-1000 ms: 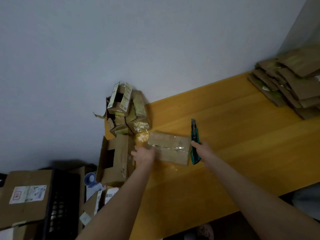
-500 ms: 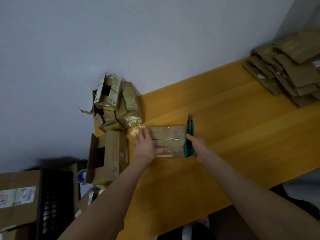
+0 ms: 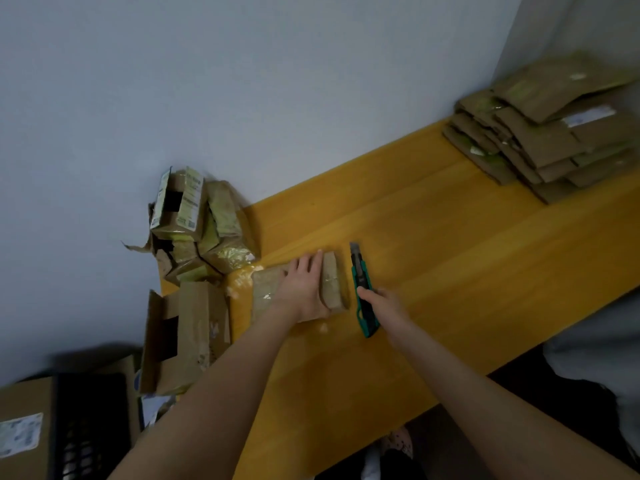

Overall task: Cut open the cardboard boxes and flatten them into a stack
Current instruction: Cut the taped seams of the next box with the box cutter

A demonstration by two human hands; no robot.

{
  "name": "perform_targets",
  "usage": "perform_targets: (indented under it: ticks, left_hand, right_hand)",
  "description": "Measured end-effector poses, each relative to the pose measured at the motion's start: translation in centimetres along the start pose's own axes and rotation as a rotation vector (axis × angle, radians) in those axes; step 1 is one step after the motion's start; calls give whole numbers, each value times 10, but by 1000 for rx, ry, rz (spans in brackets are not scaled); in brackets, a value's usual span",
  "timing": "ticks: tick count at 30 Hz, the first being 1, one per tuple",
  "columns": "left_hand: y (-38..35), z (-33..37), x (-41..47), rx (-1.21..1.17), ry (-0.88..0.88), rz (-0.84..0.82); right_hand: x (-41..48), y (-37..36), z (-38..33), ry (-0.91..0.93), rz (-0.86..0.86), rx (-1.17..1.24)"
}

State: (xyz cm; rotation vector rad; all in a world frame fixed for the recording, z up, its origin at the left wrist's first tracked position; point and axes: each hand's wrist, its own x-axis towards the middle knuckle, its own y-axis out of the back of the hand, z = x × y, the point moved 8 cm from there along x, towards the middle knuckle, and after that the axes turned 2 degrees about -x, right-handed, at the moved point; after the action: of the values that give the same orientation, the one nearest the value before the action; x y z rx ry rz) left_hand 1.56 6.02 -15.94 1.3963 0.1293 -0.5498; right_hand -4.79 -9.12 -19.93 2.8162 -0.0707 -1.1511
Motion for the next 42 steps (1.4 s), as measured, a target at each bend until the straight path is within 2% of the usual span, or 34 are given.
perform_targets:
  ticks: [5,9,15,19,32,42]
  left_hand:
    - [43,-23,-26,-399,48,280]
    - [51,-40,-38,-527,94,303]
    - [51,-52,-38,-550,124,304]
    - [48,-55,-37,-560,114,306]
    - [48,-63,-35,-611,144,313]
    - [48,-65,-28,-666,163,291]
  right_hand:
    - [-29,15,-62,369,65,-228]
    - [-52,2,-95,568,73,-540]
    - [-69,-9,-109,655,73,-768]
    - [-76,-12,-129,748,140,-966]
    - [-75,-25,-149,780,43,-1276]
    - [-79,-20,-144,722,5,-1332]
